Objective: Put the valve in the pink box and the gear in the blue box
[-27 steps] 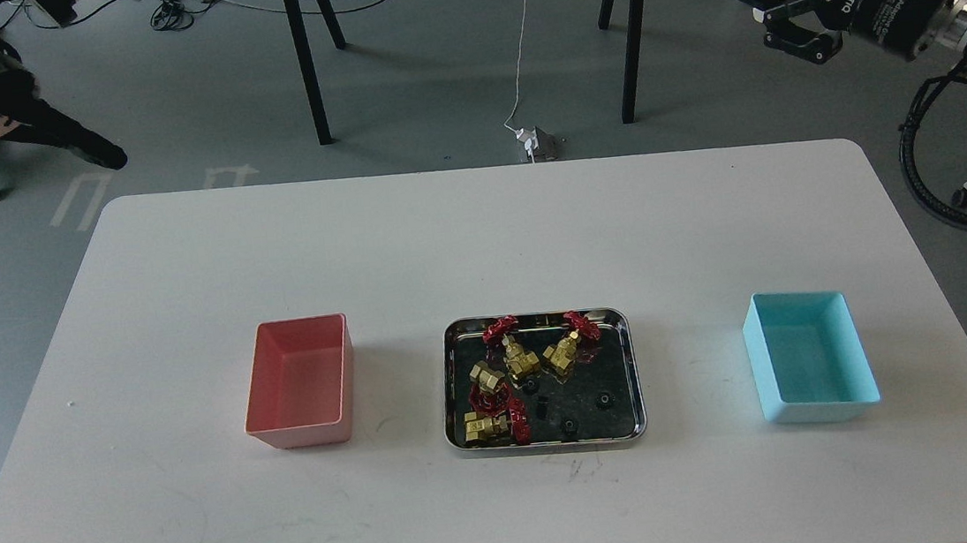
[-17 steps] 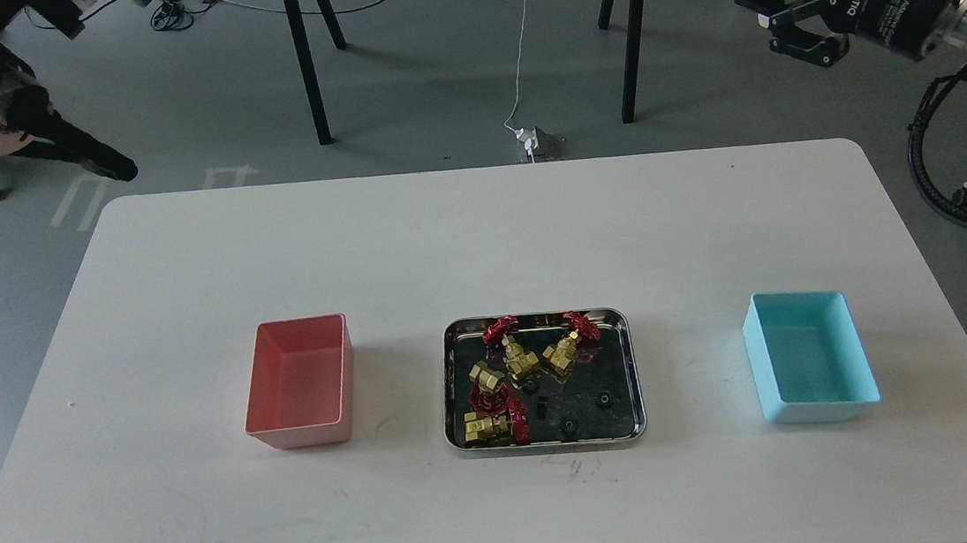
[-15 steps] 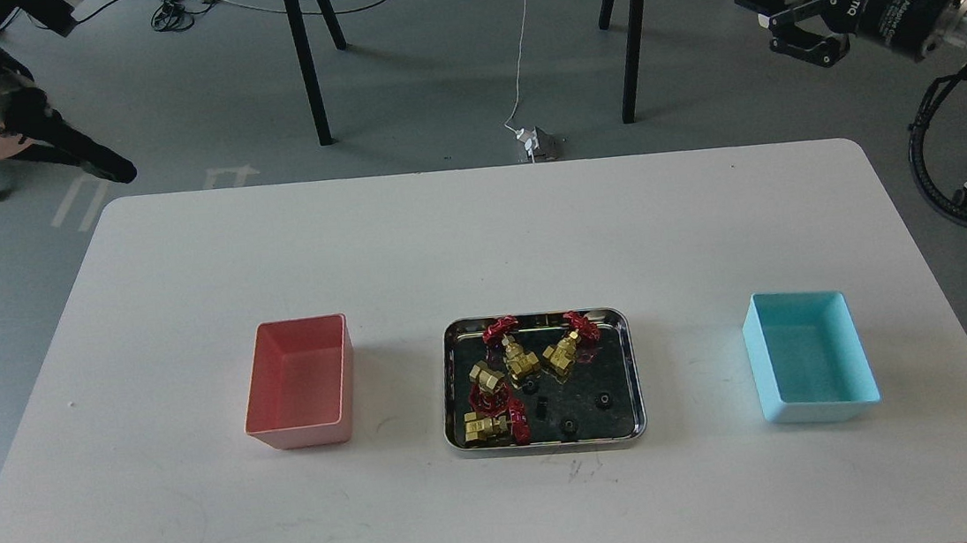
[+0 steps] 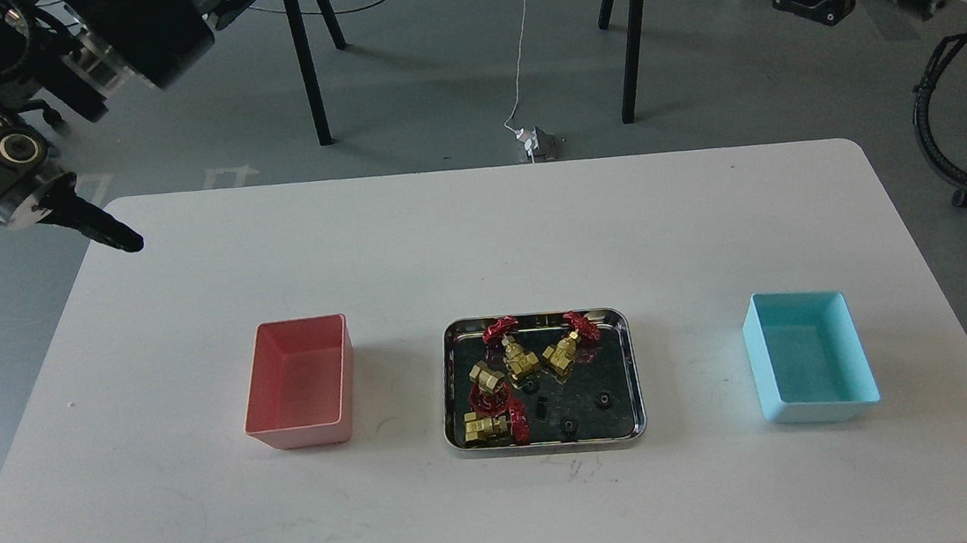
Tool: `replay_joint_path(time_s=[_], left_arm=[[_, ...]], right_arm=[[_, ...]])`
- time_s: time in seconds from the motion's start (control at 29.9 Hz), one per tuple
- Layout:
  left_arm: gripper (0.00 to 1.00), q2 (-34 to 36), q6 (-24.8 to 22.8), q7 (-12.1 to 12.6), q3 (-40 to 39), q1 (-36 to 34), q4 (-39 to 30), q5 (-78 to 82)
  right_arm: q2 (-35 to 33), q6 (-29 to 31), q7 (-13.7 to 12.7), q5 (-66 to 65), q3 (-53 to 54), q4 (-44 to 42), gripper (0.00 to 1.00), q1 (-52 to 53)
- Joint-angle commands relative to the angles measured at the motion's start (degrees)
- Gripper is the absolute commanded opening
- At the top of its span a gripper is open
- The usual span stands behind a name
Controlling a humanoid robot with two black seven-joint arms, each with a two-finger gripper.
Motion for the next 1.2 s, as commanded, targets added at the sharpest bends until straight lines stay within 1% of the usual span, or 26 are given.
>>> replay_joint_path(time_s=[0.0,0.13,0.2,0.3,0.43,0.47,0.53,0.67,0.87,1.0,1.07,1.17], left_arm=[[1.0,-0.2,7.8,1.8,0.6,0.8,-2.4,23.5],[1.0,-2.5,14.4,7.1,0.5,5.3,-2.5,47.8],[1.0,-3.1,16.6,8.5,0.6,8.2,-2.5,56.0],[1.0,-5.9,17.5,10.4,0.6,15.0,-2.5,60.5],[1.0,-8.2,17.5,14.0,0.6,21.3,-1.5,60.5],[1.0,-8.8,17.5,14.5,0.6,22.3,-1.3,60.5],[1.0,-10.0,17.4,14.6,0.6,24.4,-1.1,60.5],[1.0,-13.0,16.3,14.6,0.7,28.4,-0.5,60.5],[1.0,-19.2,15.6,14.8,0.8,31.7,5.8,60.5],[1.0,-24.8,15.4,15.0,0.8,33.8,11.2,60.5],[1.0,-26.8,15.3,15.2,0.8,34.9,12.6,60.5],[1.0,-28.5,15.2,16.9,0.8,36.6,13.5,60.5]], right_arm=[[0.0,-0.7,0.0,-0.3,-0.1,-0.3,0.99,2.2],[0.0,-2.6,0.0,-0.4,-0.2,-0.5,0.99,4.1],[0.0,-3.6,0.0,-0.3,-0.2,-1.2,0.99,4.8],[0.0,-4.6,0.0,-0.3,-0.3,-1.8,0.99,4.9],[-0.1,-5.1,0.0,-0.3,-0.3,-1.8,0.99,4.9],[-0.3,-5.6,0.0,-0.3,-0.3,-1.8,0.99,4.9],[-0.3,-6.6,-0.1,-0.3,-0.3,-1.8,0.99,4.9],[-0.2,-6.9,-0.1,-0.3,-0.5,-1.8,0.99,4.9],[-0.2,-7.2,-0.1,-0.4,-0.7,-1.8,0.99,4.9],[-0.1,-7.2,-0.1,-1.6,-1.0,-1.8,0.99,4.9],[-0.1,-7.2,-0.1,-2.9,-1.2,-1.9,0.99,4.8],[0.1,-7.2,-0.1,-4.7,-1.2,-1.8,0.99,4.2]])
